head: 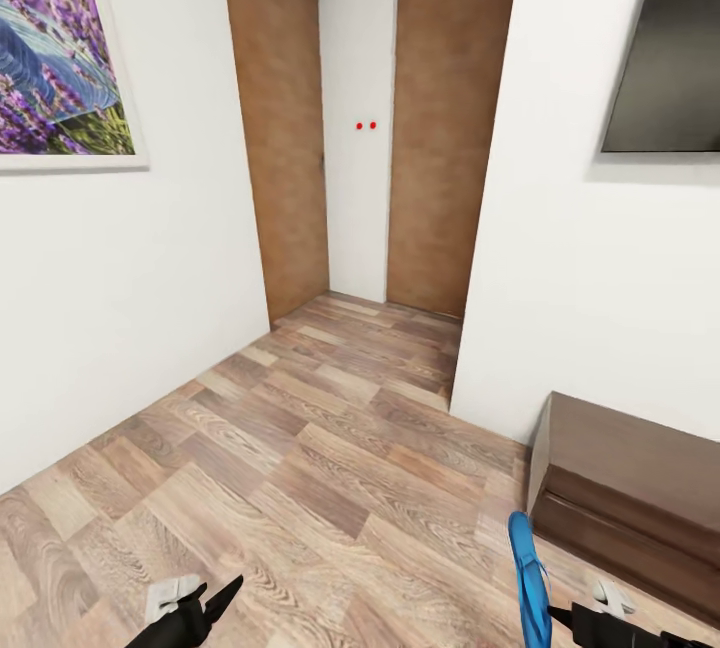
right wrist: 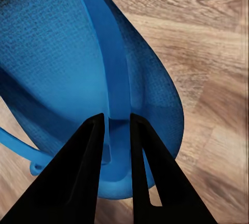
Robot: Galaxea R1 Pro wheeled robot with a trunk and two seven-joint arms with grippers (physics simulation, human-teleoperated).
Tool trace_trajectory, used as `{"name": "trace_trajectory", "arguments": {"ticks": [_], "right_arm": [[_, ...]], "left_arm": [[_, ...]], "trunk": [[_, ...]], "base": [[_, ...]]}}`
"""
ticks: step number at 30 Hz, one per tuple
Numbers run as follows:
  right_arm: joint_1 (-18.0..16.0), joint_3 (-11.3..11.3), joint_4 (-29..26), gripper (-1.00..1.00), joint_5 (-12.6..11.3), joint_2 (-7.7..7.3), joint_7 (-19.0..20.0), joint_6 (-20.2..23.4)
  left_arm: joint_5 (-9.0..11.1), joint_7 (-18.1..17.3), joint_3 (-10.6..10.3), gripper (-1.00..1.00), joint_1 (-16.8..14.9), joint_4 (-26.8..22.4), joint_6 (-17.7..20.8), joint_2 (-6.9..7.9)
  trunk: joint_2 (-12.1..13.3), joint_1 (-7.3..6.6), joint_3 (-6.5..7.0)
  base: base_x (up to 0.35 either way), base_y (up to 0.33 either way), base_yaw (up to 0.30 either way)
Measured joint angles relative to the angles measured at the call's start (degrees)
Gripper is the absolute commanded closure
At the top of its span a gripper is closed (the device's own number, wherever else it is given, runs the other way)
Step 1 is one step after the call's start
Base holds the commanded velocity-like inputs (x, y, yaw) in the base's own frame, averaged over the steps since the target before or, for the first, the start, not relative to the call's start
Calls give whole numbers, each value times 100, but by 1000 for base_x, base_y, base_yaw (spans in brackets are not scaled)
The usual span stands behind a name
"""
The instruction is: In the bedroom, move the book from the bed onto either nightstand, and place the two sandals side by side next to the bed.
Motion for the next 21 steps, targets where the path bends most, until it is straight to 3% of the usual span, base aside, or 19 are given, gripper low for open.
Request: {"name": "trace_trajectory", "arguments": {"ticks": [14,21], "right_arm": [[0,3,-3,100,2,0,2,-2],[-2,-4,-2,100,-15,1,17,1]], "left_arm": [[-4,-8,0,-100,0,0,0,0],[-4,-8,1,-100,2,-2,0,0]], "trunk": [[0,0,11],[0,0,14]], "base": [[0,0,-289],[0,0,-50]]}}
